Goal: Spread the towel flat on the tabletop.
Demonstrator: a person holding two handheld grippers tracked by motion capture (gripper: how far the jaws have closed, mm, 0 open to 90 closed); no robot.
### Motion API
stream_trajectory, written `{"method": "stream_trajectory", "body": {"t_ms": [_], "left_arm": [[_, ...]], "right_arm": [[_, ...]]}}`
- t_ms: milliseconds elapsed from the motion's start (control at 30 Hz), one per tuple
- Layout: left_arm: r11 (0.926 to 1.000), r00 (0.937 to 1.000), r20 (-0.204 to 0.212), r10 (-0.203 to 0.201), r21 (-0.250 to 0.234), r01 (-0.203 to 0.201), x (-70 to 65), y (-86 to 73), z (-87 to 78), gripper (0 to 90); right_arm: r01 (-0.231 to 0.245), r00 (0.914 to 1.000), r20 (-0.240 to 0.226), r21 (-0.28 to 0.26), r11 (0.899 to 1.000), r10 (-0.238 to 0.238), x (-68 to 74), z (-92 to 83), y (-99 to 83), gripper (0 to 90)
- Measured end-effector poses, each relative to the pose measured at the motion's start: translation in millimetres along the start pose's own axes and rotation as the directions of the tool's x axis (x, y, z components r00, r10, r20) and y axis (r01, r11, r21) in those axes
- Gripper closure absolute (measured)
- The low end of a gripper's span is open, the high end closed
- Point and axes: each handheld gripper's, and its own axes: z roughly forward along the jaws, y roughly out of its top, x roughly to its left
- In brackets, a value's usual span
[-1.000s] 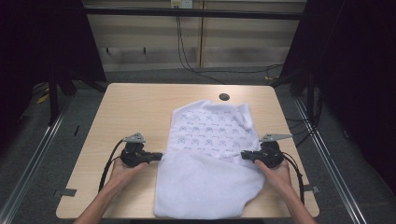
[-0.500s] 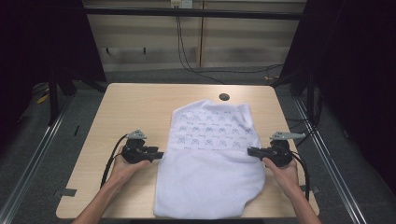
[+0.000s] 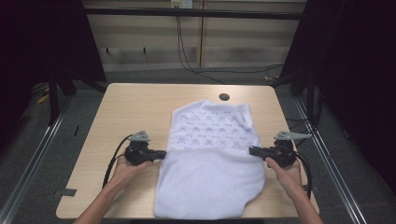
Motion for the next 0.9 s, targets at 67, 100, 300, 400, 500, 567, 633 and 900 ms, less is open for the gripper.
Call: {"method": "stream_trajectory", "body": {"t_ms": [67, 100, 300, 400, 500, 567, 633, 900], "left_arm": [[0.9971, 0.9999, 0.009, -0.005, -0.076, 0.006, -1.8, 9.5, -16.2, 87.7], [0.9963, 1.0000, 0.001, 0.001, -0.086, -0.001, -1.8, 16.0, -22.0, 87.7], [0.9608, 0.9997, -0.022, 0.011, -0.277, -0.017, -4.3, 62.0, -60.9, 87.7], [0.9418, 0.9984, -0.047, 0.030, -0.333, -0.044, -10.3, 81.7, -78.9, 87.8], [0.9187, 0.9972, -0.057, 0.047, -0.389, -0.066, -18.3, 93.4, -98.6, 87.7], [0.9012, 0.9977, -0.033, 0.059, -0.428, -0.068, -25.8, 95.2, -111.4, 87.7], [0.9088, 0.9947, -0.028, 0.099, -0.405, -0.102, -37.9, 88.2, -118.0, 87.7], [0.9698, 0.9874, 0.116, 0.108, -0.231, -0.079, -76.2, -5.6, -101.1, 87.6]], "right_arm": [[0.020, 0.9998, -0.005, -0.039, 0.999, -0.020, 3.8, -13.3, 9.5, 87.5], [0.023, 0.9997, -0.008, -0.061, 0.998, -0.024, 5.3, -19.3, 15.6, 87.5], [0.074, 0.9972, 0.001, -0.183, 0.980, -0.075, 13.7, -46.6, 65.1, 87.7], [0.099, 0.9949, 0.002, -0.227, 0.969, -0.101, 20.6, -55.6, 89.3, 87.7], [0.139, 0.9897, 0.002, -0.266, 0.954, -0.143, 31.5, -68.6, 108.5, 87.7], [0.148, 0.9869, -0.015, -0.303, 0.941, -0.160, 38.9, -80.7, 113.6, 87.7], [0.153, 0.9848, -0.029, -0.318, 0.936, -0.171, 44.6, -90.2, 110.2, 87.7], [0.108, 0.9843, -0.116, -0.203, 0.973, -0.133, 64.0, -99.8, 1.0, 87.7]]}}
